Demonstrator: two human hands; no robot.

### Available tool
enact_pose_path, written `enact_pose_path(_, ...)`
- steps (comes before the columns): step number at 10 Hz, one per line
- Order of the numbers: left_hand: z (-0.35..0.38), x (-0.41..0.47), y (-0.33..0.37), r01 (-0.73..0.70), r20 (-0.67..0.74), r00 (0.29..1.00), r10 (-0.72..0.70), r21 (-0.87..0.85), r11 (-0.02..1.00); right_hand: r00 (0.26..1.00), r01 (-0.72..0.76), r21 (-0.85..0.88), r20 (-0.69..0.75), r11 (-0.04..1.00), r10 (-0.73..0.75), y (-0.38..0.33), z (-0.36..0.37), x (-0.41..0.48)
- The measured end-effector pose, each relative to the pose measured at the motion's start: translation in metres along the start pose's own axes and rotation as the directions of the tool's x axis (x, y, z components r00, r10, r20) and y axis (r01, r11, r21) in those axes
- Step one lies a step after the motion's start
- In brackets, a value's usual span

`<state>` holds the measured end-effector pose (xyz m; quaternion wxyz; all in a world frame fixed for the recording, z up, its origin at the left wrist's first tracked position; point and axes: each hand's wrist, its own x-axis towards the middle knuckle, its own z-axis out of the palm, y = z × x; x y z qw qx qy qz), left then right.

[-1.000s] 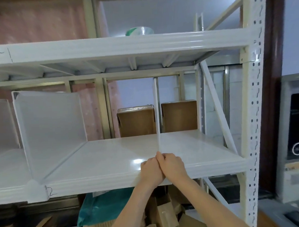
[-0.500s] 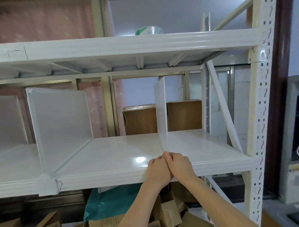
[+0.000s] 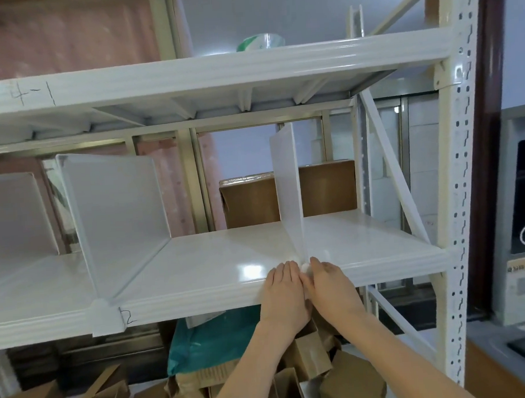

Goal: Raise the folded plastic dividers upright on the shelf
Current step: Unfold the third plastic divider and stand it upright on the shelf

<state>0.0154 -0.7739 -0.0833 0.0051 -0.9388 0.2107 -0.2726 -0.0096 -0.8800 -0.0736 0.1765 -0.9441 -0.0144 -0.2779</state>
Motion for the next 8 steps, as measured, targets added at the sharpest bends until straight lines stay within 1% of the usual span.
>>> enact_pose_path(1,0.004,-0.004,-0.002,0.006,-0.023,1.0,-0.006,0.003,1.0,1.0,0.006,-0.066,0.001,0.998,-0.006,-0.002,0.001,-0.008)
enact_pose_path(2,0.006,-0.007,0.0,0.006,-0.036,0.999,-0.005,0.018,1.0,1.0,-0.021,-0.104,-0.009,0.994,0.021,-0.007,0.0,-0.015)
enact_pose_path(3,0.003,-0.011,0.0,-0.009,-0.027,1.0,0.01,0.033,0.999,0.999,-0.03,-0.142,0.011,0.989,0.032,-0.01,-0.002,-0.017)
enact_pose_path(4,-0.007,-0.02,0.0,-0.001,-0.001,1.0,0.001,-0.017,1.0,0.998,-0.016,-0.167,0.059,0.986,0.026,-0.01,-0.008,-0.02)
enact_pose_path(5,-0.017,-0.028,0.002,0.068,0.072,0.996,-0.06,-0.123,0.99,0.992,0.009,-0.14,0.123,0.99,0.009,-0.007,-0.017,-0.02)
enact_pose_path(6,-0.035,-0.028,0.005,0.111,0.129,0.988,-0.089,-0.175,0.978,0.983,0.047,-0.128,0.183,0.991,-0.023,0.0,-0.032,-0.017)
enact_pose_path(7,-0.052,-0.032,0.005,0.144,0.244,0.963,-0.117,-0.097,0.985,0.932,0.151,-0.116,0.348,0.982,-0.102,0.007,-0.051,-0.019)
enact_pose_path(8,-0.06,-0.038,0.008,0.195,0.278,0.941,-0.192,0.019,0.981,0.876,0.297,-0.162,0.439,0.941,-0.201,0.009,-0.059,-0.022)
